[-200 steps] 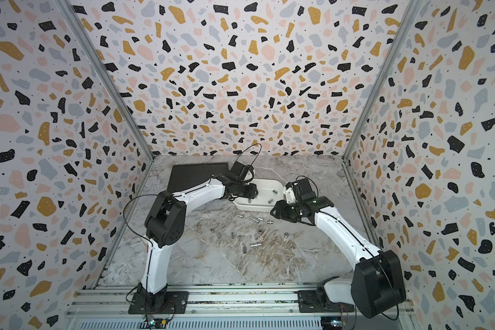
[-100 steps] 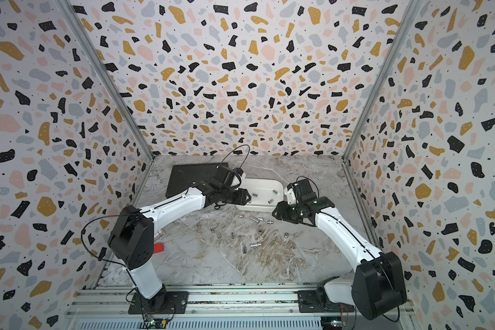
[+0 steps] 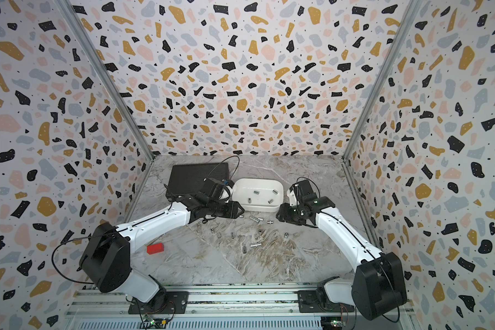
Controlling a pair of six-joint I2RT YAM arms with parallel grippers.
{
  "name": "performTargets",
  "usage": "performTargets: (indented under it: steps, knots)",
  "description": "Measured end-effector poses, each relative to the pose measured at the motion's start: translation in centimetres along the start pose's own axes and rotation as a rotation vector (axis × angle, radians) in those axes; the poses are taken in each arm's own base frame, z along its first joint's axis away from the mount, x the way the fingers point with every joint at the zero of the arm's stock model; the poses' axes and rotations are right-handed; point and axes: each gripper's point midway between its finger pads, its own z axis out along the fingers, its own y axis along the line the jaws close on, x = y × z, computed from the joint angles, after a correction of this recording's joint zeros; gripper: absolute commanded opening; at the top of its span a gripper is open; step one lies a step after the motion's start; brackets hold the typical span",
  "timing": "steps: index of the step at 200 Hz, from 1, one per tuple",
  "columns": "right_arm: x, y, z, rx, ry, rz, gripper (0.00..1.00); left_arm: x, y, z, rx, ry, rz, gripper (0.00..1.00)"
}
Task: Put the socket on the desktop into the storage box
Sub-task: Pick up the socket head at the center of the board.
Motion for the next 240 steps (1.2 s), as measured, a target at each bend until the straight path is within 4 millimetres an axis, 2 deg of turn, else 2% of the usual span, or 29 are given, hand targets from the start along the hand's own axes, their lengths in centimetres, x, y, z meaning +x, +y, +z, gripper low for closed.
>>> performTargets:
  steps: [48,90,120,188,240]
  knots:
    - [0.2,-0.9,0.2,0.04,0.01,0.001,0.52,3.0,0.4,-1.0,0.025,0.022,-0.032,0.52]
    - [0.6,-1.7,0.9,0.072,0.039,0.009,0.52,4.8,1.0,-1.4,0.027,0.021,-0.058,0.52]
    - [0.9,-2.4,1.5,0.101,0.059,0.014,0.53,5.3,1.0,-1.2,0.04,0.016,-0.074,0.52]
    - [2.1,-4.5,3.6,0.186,0.146,0.036,0.54,6.1,-1.3,-0.5,0.11,0.01,-0.045,0.54]
    - [3.0,-5.6,4.6,0.226,0.19,0.041,0.58,6.4,-2.2,-0.2,0.138,0.004,-0.037,0.54]
